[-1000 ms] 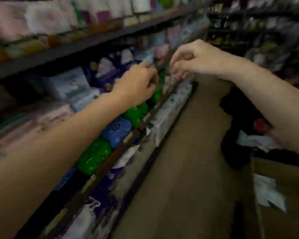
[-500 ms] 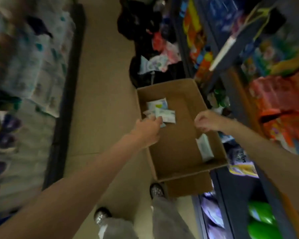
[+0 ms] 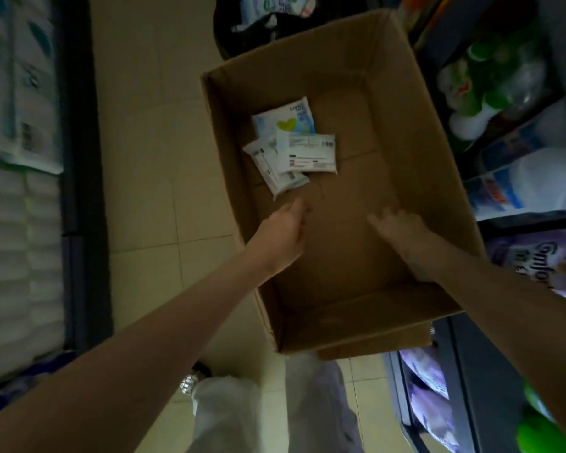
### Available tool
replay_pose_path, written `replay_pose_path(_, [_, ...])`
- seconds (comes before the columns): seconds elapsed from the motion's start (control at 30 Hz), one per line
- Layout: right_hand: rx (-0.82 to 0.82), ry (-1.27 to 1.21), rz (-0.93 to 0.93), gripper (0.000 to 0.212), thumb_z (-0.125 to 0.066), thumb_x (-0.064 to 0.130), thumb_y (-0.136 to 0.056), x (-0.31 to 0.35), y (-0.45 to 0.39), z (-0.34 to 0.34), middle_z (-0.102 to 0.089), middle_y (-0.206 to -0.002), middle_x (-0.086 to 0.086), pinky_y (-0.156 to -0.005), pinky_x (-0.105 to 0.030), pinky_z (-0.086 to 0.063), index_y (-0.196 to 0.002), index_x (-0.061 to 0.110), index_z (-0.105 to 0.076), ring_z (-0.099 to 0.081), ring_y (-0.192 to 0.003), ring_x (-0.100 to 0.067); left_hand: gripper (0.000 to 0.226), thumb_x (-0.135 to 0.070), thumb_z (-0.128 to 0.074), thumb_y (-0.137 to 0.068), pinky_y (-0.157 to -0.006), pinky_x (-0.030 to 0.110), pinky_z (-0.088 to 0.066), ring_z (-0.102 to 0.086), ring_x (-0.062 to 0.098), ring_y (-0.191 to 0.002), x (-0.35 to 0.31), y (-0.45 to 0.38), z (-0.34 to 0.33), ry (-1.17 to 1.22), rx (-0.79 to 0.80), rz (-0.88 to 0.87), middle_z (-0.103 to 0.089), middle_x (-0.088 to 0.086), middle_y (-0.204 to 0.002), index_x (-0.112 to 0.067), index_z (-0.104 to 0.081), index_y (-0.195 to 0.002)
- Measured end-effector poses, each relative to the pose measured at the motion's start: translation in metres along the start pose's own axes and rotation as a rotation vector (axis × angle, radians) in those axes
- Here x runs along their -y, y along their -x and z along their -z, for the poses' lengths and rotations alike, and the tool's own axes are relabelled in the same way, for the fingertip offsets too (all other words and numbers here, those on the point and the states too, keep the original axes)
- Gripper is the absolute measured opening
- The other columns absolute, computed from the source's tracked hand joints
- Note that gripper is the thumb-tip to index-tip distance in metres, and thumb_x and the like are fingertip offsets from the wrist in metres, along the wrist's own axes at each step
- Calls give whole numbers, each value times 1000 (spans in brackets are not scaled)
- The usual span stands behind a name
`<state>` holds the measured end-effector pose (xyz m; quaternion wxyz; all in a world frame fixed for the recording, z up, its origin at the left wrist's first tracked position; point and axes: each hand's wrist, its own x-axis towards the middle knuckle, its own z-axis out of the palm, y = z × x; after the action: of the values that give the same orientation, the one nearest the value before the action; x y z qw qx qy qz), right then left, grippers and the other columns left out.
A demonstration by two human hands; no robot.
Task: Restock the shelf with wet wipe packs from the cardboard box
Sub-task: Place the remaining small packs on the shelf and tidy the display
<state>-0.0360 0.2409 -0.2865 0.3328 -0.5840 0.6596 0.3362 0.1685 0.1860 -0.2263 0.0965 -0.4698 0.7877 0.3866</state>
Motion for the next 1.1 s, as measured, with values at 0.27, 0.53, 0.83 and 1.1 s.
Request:
replay_pose_path(0.27, [-401, -684, 480, 44, -62, -4, -80, 43, -1, 109, -47, -78, 1, -63, -19, -44, -116, 16, -46, -53, -75, -17, 102, -14, -72, -78, -109, 44, -37, -38, 27, -134, 4, -36, 45, 477, 97, 143, -34, 11, -148, -14, 1, -149])
replay_pose_path(0.53, [-496, -1360, 613, 39, -66, 3, -80, 59, -33, 170, -53, -95, 0, -77, -20, -51, -108, 25, -49, -58, -84, -9, 23, -25, -64, -86, -70, 20, -50, -63, 18, -84, 23, -51, 98, 412, -178, 147, -66, 6, -100, -12, -59, -104])
replay_pose_path(0.83, [-580, -14, 136, 78, -62, 10, -81, 68, -130, 74, -25, -147, -14, -115, -51, -13, -145, 16, -18, -25, -135, -32, 29, -25, -65, -84, -47, 3, -43, -54, -4, -71, 53, -48, 114, 637, -343, 251, -59, -11, -80, -14, -61, -111])
replay_pose_path(1.1, [-187, -1025, 19, 32, -57, 2, -84, 49, -78, 110, -61, -109, -17, -72, -33, -51, -117, 1, -55, -60, -94, -27, 25, -23, -67, -83, -100, 35, -43, -63, 17, -95, 50, -35, 125, 975, -287, 380, -69, 4, -95, -9, -59, -103])
